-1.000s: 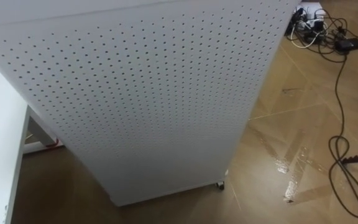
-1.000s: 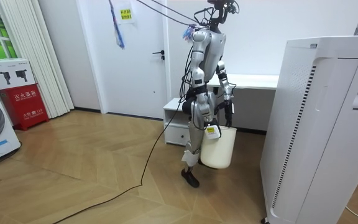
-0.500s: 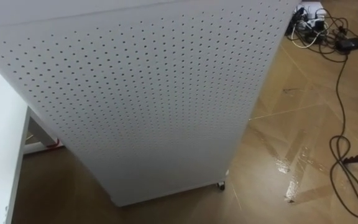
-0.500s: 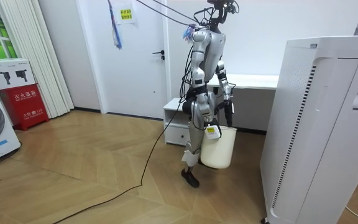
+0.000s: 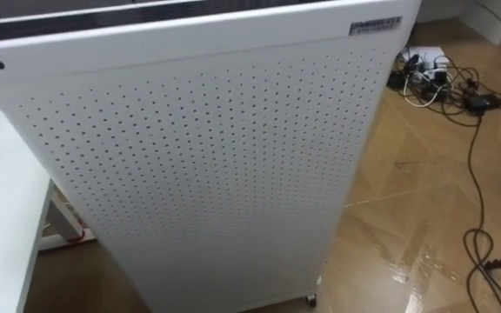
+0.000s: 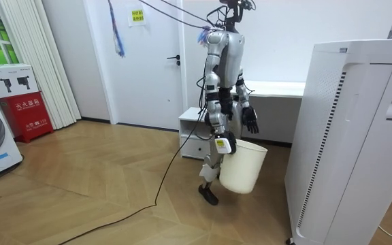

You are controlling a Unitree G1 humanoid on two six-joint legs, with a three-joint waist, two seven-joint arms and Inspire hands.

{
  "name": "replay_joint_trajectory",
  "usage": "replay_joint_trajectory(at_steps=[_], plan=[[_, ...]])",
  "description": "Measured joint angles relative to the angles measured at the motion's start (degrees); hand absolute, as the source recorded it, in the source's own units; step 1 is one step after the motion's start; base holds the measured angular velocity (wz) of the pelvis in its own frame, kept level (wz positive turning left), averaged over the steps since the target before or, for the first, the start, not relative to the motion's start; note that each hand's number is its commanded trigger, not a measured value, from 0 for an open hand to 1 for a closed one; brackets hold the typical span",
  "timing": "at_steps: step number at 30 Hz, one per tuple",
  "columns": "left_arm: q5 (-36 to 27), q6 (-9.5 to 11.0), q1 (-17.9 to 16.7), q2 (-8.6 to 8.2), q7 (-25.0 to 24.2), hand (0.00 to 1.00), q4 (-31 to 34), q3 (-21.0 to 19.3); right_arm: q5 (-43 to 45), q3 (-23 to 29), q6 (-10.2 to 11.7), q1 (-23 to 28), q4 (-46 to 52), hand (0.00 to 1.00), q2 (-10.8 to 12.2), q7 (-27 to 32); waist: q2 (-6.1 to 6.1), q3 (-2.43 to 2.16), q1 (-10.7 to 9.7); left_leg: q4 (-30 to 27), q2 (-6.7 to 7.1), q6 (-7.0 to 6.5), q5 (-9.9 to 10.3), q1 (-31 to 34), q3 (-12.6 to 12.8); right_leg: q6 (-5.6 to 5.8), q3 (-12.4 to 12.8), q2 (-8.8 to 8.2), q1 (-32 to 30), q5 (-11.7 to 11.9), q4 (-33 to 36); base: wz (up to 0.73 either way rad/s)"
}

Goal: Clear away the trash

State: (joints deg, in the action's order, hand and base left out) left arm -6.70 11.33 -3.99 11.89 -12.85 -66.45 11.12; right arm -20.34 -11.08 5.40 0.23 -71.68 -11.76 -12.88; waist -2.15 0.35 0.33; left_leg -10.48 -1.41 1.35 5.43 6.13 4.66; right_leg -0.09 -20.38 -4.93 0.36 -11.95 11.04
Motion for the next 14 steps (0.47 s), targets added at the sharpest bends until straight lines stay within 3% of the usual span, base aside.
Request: replay_joint_trajectory(at_steps=[2, 3, 4, 8, 14], plan=[[-1.76, -0.13, -0.92, -0.03, 0.44, 0.0, -0.01, -1.66, -0.32, 1.27, 0.0, 1.06, 0.11, 1.0, 0.11, 0.42, -0.28, -0.05, 0.02, 0.18, 0.09, 0.01, 0.02, -0.83, 0.05, 0.06, -0.03, 0.04, 0.87, -0.03, -0.47, 0.0], [-2.73, -0.18, -1.48, -0.05, 0.88, 0.0, 0.0, -2.22, -0.65, 1.59, -0.08, 1.57, 0.11, 1.0, 0.34, 0.8, -0.35, -0.3, 0.07, 0.23, 0.1, 0.06, 0.06, -1.15, 0.04, 0.12, 0.02, 0.07, 1.11, -0.07, -0.49, 0.0], [-2.87, -0.33, -1.97, -0.23, 0.95, 0.0, -0.01, -3.15, -0.66, 2.36, -0.14, 1.79, 0.09, 1.0, 0.73, 1.32, -0.64, -0.12, 0.06, 0.27, 0.08, 0.09, 0.1, -1.54, 0.04, 0.12, 0.13, 0.06, 1.51, -0.07, -0.55, -0.03], [-4.31, -1.08, -2.58, -0.6, 1.05, 0.0, -0.46, -4.66, -0.67, 4.06, -0.36, 2.8, 0.03, 1.0, 1.12, 1.84, -1.03, -0.11, 0.16, 0.77, 0.08, 0.21, 0.29, -3.21, 0.05, 0.22, 0.69, 0.06, 2.75, -0.13, -0.77, -0.05], [-7.12, -2.58, -4.41, -1.34, 0.92, 0.0, -0.42, -8.36, -1.61, 8.51, -1.09, 4.84, 0.29, 1.0, 2.66, 2.75, -0.96, -0.37, 0.01, 0.9, 0.14, 0.16, 0.4, -3.94, -0.07, 0.33, 0.74, 0.13, 3.78, -0.14, -1.17, 0.01]])
